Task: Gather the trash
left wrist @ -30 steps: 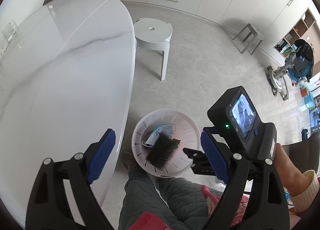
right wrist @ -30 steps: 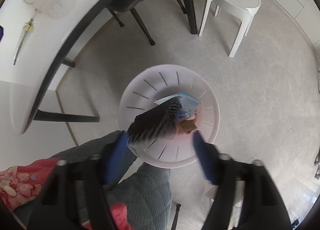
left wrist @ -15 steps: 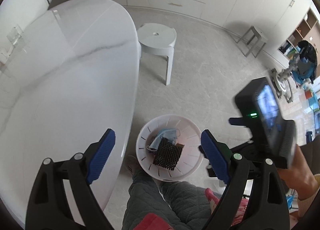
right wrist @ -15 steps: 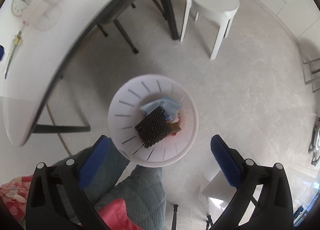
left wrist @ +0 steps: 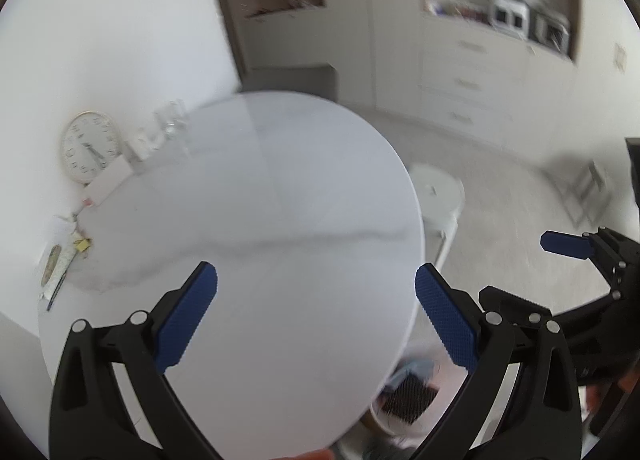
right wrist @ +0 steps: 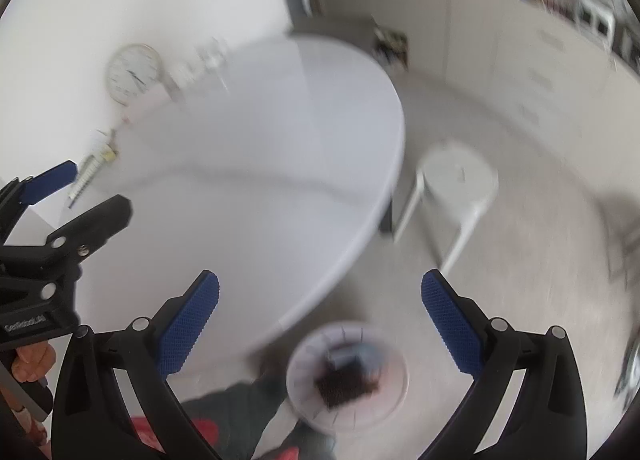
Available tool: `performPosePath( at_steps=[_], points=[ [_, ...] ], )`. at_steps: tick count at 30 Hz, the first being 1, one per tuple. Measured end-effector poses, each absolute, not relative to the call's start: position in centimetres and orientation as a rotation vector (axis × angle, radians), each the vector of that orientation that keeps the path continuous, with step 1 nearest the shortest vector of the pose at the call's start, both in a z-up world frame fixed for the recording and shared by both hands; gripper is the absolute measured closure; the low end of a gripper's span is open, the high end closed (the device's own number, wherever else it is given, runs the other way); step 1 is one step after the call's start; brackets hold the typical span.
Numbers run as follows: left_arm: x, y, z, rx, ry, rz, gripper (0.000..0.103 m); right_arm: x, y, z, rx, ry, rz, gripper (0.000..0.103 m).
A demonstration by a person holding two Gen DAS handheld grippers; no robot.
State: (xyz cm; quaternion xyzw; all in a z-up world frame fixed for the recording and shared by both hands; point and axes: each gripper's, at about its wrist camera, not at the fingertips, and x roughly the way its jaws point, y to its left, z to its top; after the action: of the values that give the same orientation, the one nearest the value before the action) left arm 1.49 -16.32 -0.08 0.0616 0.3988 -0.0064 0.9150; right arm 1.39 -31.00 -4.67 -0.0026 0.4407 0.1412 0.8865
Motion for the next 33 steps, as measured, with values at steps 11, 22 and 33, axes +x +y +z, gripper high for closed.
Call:
performPosePath(
  at_steps=[11, 22, 33],
  points=[
    [3.6, -4.3, 9.7, 0.003, 0.638, 0.123, 0.008, 6.2, -20.9, 5.1, -0.068, 0.69, 0.341, 0.003],
    [5.2, 4.0, 11.5, -0.017, 0.603, 0.188, 0.008, 8.4, -15.0, 6.6, -0.084, 0.681, 0.327, 0.003],
    [6.2, 5.9, 10.7, -0.066, 0.606, 0.207, 0.008, 8.7, -13.7, 6.6, -0.094, 0.689, 0.333, 0.003]
  ],
)
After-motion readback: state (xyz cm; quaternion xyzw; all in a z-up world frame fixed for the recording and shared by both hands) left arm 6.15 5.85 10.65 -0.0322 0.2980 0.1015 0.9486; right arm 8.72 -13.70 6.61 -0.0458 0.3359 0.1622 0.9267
